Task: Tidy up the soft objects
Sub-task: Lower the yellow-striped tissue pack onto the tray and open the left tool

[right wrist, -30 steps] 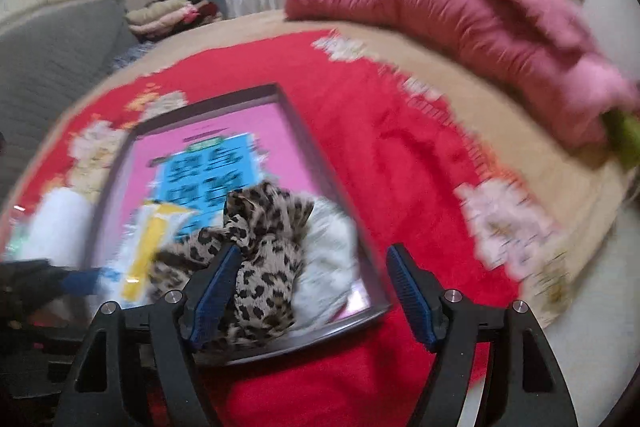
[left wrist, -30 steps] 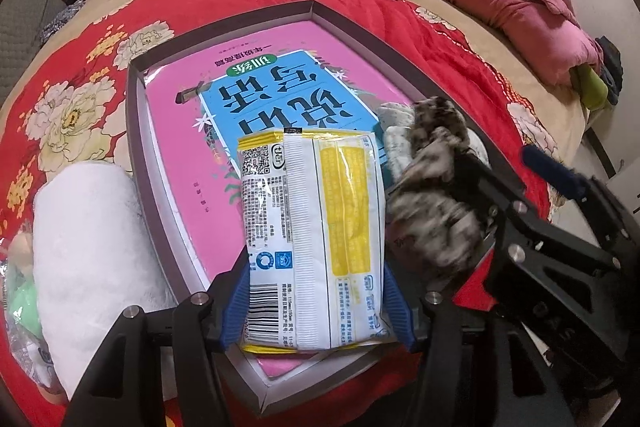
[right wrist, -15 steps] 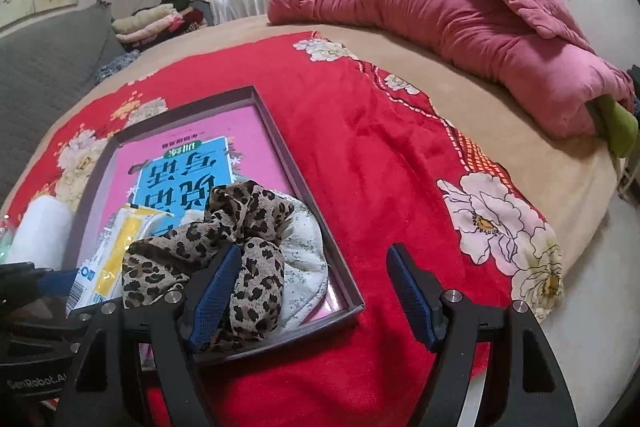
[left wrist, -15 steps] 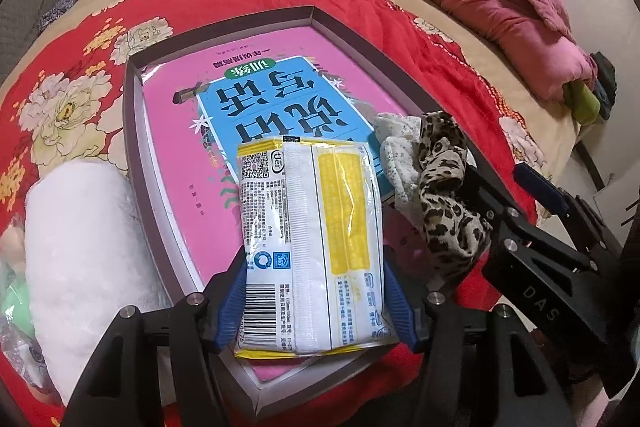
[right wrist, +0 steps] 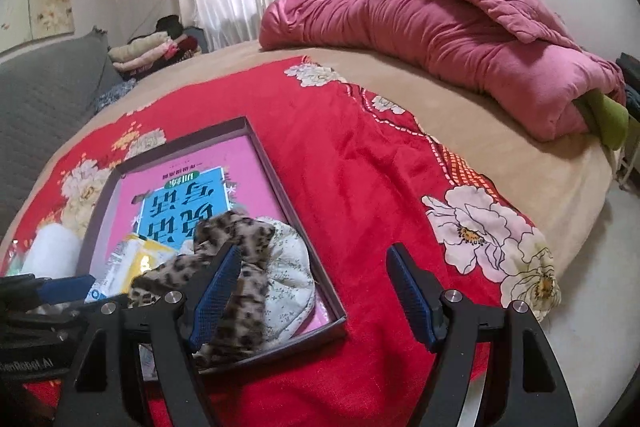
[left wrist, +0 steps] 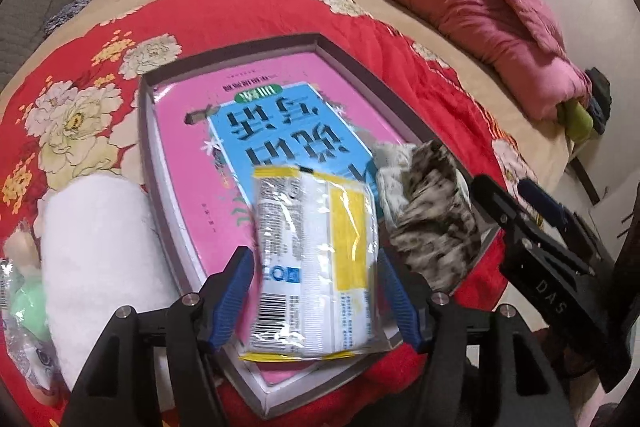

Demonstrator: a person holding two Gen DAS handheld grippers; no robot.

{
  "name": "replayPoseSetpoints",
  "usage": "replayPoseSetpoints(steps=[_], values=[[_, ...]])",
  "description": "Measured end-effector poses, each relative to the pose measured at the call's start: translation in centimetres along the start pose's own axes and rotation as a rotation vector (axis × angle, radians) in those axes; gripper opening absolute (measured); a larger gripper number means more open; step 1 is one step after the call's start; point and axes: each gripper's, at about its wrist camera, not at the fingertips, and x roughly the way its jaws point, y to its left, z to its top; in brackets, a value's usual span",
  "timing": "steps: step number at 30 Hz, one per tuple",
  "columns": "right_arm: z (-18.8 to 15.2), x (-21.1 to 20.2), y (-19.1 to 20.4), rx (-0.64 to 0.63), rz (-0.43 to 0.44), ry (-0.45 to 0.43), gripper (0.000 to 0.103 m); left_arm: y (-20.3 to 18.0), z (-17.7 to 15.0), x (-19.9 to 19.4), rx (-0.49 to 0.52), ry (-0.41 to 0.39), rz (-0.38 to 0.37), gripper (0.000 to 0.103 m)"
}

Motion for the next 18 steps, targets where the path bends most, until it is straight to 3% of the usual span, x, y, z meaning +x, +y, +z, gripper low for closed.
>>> replayPoseSetpoints(steps=[18], values=[[0.4,-1.8,1.3,-0.017,0.020,-0.053,0.076,1.0,-0.4,-3.7,-0.025,-0.062,0.008,0.064]])
